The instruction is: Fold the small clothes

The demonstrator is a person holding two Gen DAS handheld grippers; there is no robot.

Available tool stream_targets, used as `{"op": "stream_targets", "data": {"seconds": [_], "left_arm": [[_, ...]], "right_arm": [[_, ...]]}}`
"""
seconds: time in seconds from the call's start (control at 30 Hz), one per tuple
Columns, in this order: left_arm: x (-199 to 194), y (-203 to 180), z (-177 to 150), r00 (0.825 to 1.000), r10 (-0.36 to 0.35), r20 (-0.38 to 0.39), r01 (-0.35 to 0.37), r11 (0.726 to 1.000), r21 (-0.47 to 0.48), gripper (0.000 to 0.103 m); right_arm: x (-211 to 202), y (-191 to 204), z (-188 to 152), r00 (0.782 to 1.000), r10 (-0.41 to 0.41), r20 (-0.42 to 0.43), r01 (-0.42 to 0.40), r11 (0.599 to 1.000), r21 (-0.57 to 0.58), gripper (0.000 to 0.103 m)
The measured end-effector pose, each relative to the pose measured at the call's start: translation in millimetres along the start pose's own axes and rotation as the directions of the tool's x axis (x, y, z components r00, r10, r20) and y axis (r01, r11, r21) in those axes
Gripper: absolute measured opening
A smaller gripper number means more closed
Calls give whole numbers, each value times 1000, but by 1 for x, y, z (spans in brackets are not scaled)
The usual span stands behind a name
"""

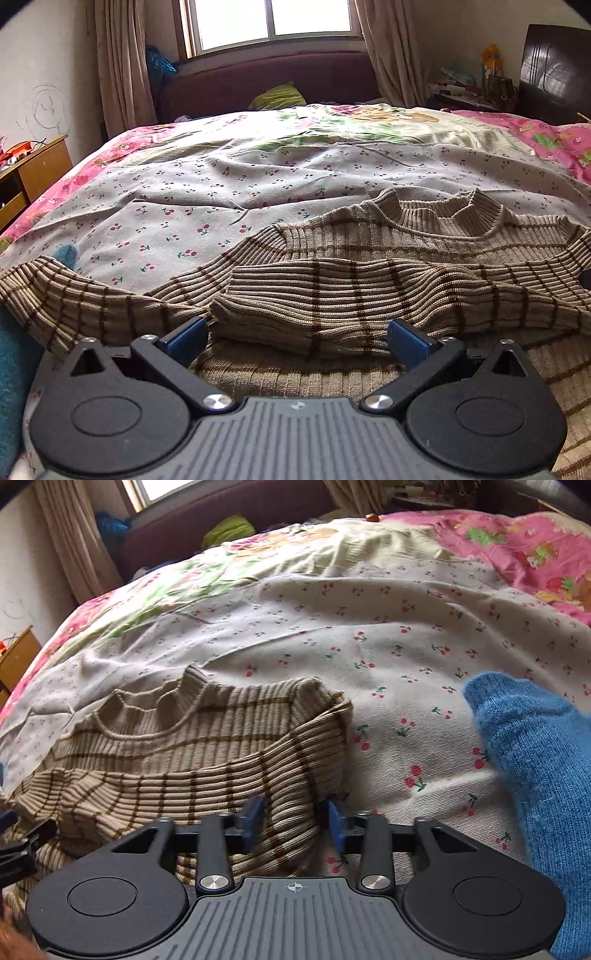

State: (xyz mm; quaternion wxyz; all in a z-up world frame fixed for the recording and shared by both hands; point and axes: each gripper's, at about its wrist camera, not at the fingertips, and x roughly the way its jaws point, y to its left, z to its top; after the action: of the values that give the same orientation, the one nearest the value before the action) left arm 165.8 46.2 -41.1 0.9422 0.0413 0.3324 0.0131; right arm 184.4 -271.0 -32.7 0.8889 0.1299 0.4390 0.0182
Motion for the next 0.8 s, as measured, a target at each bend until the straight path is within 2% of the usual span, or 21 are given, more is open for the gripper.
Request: {"op": "stream_targets", "data": {"seconds": [0.07,0.17,0.23,0.3,0.37,0.47,0.57,0.63,0.67,0.73,0.8], "left_arm": [[1,-1,2,1000,-7,4,7,1000,-5,103],[3,-5,8,1000,-19,18,19,1000,0,103],[4,-8,9,999,-19,27,18,1000,9,103],[9,-10,7,1000,-7,10,7,1000,27,103],[16,-9,5,1000,-6,-21,6,1000,21,103],[14,-2,6,1000,-12,-27,12,1000,-12,103],[4,6,5,1000,3,-5,-3,1000,-22,103],[-2,11,3,1000,16,-2,-16,1000,-24,103],[-4,14,2,1000,28,-11,-28,999,-21,103],[-4,20,-1,997,71,-43,-71,997,-14,103],[-1,30,-5,990,114,-81,-117,993,-22,103]], "right_arm": [[-2,-7,3,1000,12,7,-12,1000,26,11],[-9,-13,6,999,2,40,-4,999,45,7],[-8,-17,7,999,12,32,-13,998,54,7],[0,-18,5,1000,9,5,-10,998,54,8],[0,-11,5,1000,1,2,-1,1000,22,17],[-13,-2,7,999,-41,36,42,999,-35,18],[-35,14,6,989,-92,115,105,989,-108,18],[-45,33,5,988,-51,148,78,980,-184,18],[-45,43,3,991,-11,135,40,976,-213,18],[-37,66,-3,993,78,87,-53,963,-264,18],[-21,86,-14,992,128,17,-116,938,-326,18]]}}
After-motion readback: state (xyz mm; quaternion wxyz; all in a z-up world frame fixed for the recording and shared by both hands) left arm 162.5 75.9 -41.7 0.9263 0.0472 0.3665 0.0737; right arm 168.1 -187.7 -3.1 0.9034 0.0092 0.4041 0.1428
